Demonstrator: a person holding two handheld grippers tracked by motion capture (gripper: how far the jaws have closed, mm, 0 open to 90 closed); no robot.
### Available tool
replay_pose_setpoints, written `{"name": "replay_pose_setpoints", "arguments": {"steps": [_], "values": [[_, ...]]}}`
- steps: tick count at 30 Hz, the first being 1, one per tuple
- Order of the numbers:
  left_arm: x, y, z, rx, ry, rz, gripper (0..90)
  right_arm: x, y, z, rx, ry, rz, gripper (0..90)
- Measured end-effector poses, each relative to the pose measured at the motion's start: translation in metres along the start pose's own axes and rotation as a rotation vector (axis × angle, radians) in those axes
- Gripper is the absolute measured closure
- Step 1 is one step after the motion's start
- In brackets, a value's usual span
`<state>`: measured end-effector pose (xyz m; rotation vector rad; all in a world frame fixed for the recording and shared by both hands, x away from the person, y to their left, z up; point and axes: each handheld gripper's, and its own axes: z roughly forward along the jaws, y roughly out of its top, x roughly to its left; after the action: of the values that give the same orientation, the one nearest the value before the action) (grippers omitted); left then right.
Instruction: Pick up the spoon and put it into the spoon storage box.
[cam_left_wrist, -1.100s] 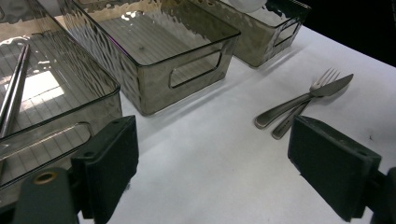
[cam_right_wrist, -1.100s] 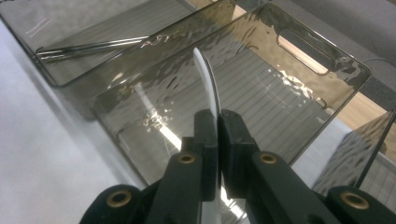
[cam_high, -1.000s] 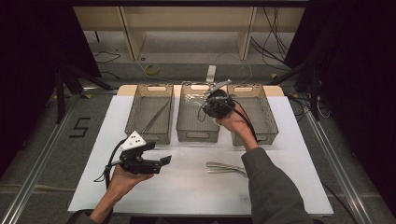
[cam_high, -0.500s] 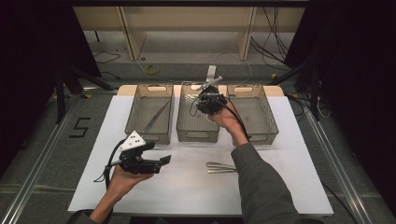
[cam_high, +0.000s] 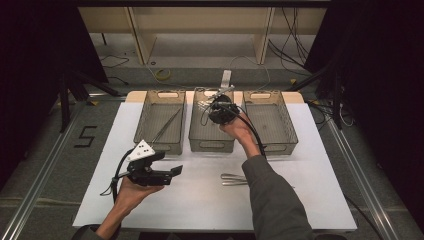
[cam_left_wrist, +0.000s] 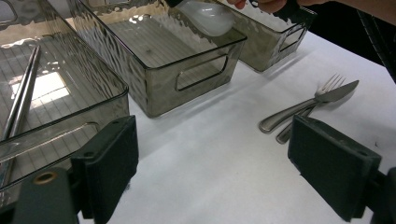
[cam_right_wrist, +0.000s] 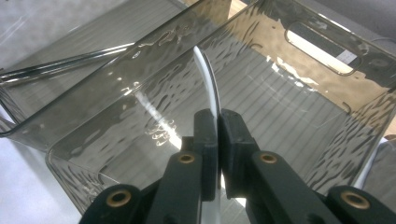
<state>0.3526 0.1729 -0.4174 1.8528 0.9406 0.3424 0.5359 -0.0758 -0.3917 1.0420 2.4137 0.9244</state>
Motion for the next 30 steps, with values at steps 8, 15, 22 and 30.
{"name": "replay_pose_setpoints", "arguments": {"steps": [8, 15, 22, 30], "values": [[0.0, 0.0, 0.0, -0.001, 0.003, 0.004, 15.8, 0.004, -0.004, 0.009, 0.009, 0.009, -0.001, 86.6], [0.0, 0.0, 0.0, -0.002, 0.003, 0.004, 15.7, 0.006, -0.009, 0.015, 0.023, 0.019, -0.008, 86.5], [0.0, 0.0, 0.0, 0.0, 0.003, 0.0, 15.7, 0.009, -0.014, 0.022, 0.043, 0.028, -0.006, 86.2], [0.0, 0.0, 0.0, 0.001, 0.002, 0.001, 15.7, 0.01, -0.012, 0.021, 0.044, 0.067, 0.021, 73.8]]}}
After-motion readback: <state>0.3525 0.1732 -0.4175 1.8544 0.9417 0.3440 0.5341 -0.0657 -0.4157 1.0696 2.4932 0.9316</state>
